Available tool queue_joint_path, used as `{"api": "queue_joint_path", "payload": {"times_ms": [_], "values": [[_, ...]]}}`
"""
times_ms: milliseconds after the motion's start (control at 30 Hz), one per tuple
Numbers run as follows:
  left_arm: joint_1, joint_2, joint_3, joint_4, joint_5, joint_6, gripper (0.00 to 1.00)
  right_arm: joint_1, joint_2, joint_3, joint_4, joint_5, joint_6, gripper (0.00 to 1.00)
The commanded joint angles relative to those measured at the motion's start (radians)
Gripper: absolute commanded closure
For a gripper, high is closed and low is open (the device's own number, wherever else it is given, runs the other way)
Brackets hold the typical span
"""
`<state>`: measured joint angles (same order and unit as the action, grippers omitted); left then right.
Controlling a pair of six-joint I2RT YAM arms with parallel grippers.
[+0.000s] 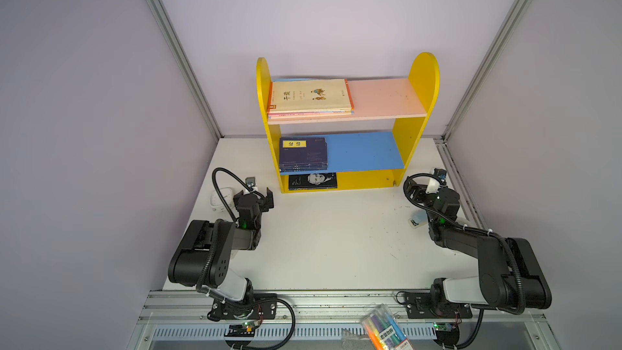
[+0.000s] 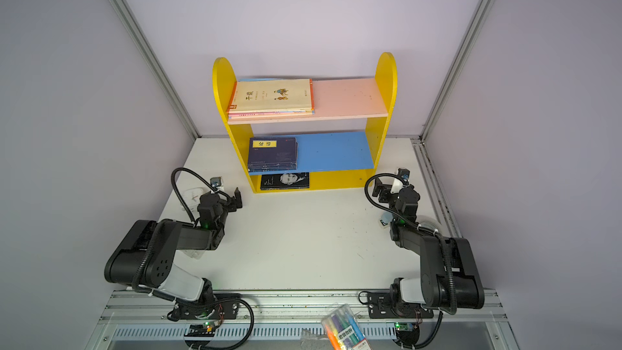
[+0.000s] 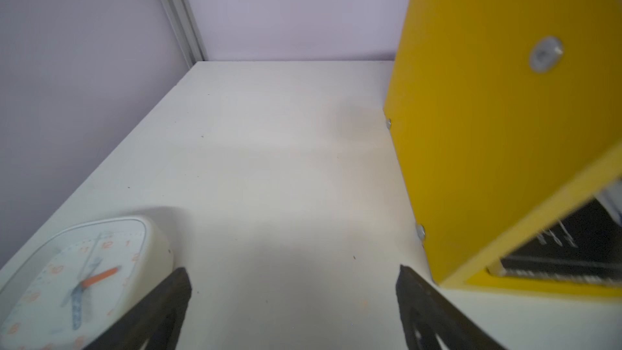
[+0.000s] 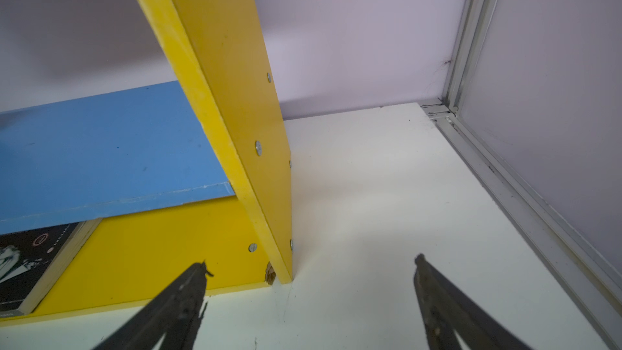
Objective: Stacking books/files
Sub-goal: Reset both arms
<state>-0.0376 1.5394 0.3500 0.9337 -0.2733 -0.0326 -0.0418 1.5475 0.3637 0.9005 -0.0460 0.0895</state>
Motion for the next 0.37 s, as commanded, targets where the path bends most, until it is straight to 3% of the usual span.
{"api": "queue_joint_path", "payload": {"times_ms": [0,67,333], "values": [[0.002,0.019,0.017,0.028,-0.044,-0.024,0.03,0.001,0.006,0.006,0.030,-0.026,-0.010,0.02],[-0.001,-0.008,0.027,-0.047,-0.040,-0.038,0.02,0.003,0.003,0.010,0.016,-0.030,-0.020,0.02],[0.000,0.010,0.018,0.008,-0.043,-0.028,0.03,0.037,0.003,0.035,-0.039,-0.006,-0.055,0.02]]}}
